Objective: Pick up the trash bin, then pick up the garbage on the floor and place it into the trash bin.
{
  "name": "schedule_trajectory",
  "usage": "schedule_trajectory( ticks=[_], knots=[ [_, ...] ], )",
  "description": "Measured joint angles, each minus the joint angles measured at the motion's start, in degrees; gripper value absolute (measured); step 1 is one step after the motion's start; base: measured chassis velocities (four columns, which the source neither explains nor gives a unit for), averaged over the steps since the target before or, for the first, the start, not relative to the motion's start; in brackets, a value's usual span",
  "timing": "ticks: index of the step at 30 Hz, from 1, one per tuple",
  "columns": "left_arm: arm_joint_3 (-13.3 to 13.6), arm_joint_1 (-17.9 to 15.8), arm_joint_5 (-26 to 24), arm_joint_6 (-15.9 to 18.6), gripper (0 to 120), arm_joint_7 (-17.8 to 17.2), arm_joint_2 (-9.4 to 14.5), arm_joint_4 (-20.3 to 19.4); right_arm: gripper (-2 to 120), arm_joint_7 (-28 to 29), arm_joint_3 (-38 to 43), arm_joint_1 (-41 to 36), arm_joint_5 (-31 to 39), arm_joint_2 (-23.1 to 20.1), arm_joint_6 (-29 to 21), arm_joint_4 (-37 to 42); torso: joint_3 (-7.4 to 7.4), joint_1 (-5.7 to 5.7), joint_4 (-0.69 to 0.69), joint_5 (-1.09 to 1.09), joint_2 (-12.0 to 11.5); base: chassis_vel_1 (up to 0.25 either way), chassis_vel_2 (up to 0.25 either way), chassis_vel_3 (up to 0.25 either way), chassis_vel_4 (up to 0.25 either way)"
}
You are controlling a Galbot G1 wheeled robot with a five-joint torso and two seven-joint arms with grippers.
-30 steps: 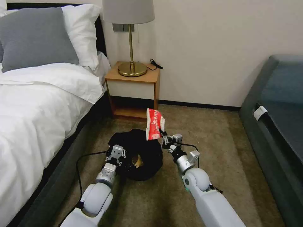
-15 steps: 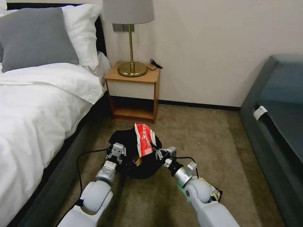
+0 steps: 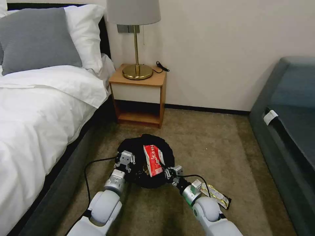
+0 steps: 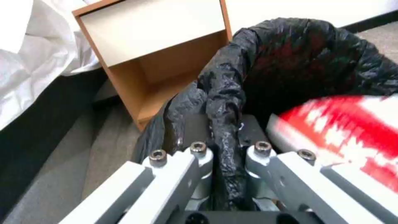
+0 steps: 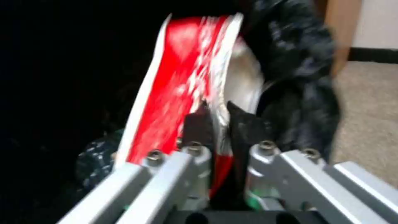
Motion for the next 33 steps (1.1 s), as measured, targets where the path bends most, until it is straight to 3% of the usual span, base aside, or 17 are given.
schedule_trajectory(
  ticks=[15, 23, 33],
  knots=[
    [-0.8, 0.2, -0.3, -0.2, 4, 0.2, 1.3, -0.2, 67, 0.9, 1.3, -0.6, -0.2, 0.7, -0.5, 1.3, 0.00, 0.00, 0.01, 0.00, 0.0, 0.000, 0.000, 0.000, 0.000],
    [-1.3, -0.5, -0.3, -0.8, 4, 0.3, 1.1, 1.9, 96, 0.8, 3.5, -2.5, -0.9, 0.1, -1.9, 2.0, 0.00, 0.00, 0.01, 0.00, 0.0, 0.000, 0.000, 0.000, 0.000],
    [-1.5, 0.3, -0.4, -0.7, 4, 0.1, 2.1, 1.8, 100, 0.9, 7.0, -4.3, -3.5, -3.7, -6.7, 2.8, 0.00, 0.00, 0.00, 0.00, 0.0, 0.000, 0.000, 0.000, 0.000]
  ],
)
